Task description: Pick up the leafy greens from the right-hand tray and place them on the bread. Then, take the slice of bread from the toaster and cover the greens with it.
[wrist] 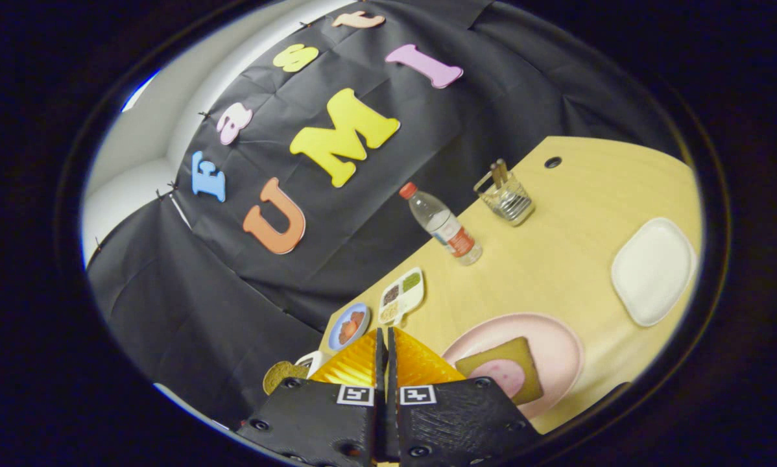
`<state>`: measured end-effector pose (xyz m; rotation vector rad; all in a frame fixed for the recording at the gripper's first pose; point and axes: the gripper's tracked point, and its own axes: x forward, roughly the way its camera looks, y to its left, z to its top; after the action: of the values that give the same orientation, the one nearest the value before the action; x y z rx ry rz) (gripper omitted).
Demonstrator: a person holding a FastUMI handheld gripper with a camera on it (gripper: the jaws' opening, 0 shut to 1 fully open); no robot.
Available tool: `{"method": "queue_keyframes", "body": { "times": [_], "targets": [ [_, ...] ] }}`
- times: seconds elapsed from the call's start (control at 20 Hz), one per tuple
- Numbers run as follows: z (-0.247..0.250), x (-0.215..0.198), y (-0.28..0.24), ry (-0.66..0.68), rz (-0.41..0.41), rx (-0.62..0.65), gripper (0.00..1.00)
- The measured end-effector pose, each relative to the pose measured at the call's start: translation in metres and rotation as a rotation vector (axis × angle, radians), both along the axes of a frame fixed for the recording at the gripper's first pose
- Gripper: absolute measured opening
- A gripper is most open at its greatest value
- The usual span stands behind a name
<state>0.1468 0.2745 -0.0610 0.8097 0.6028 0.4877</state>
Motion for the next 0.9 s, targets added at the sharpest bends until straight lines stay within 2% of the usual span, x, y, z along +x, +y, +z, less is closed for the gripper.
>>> {"method": "queue_keyframes", "body": {
  "times": [0.15,0.4,0.7,0.9],
  "targets": [
    [-0.020,0.001,0.020,0.022,0.011,0.014,0.00],
    [-0.059,0.014,-0.009,0.072,-0.063,0.004,0.00],
    [-0.094,0.024,-0.054,0.068,-0.145,-0.081,0.00],
    [-0.119,0.027,-0.061,0.057,-0.136,-0.187,0.00]
  ]
}}
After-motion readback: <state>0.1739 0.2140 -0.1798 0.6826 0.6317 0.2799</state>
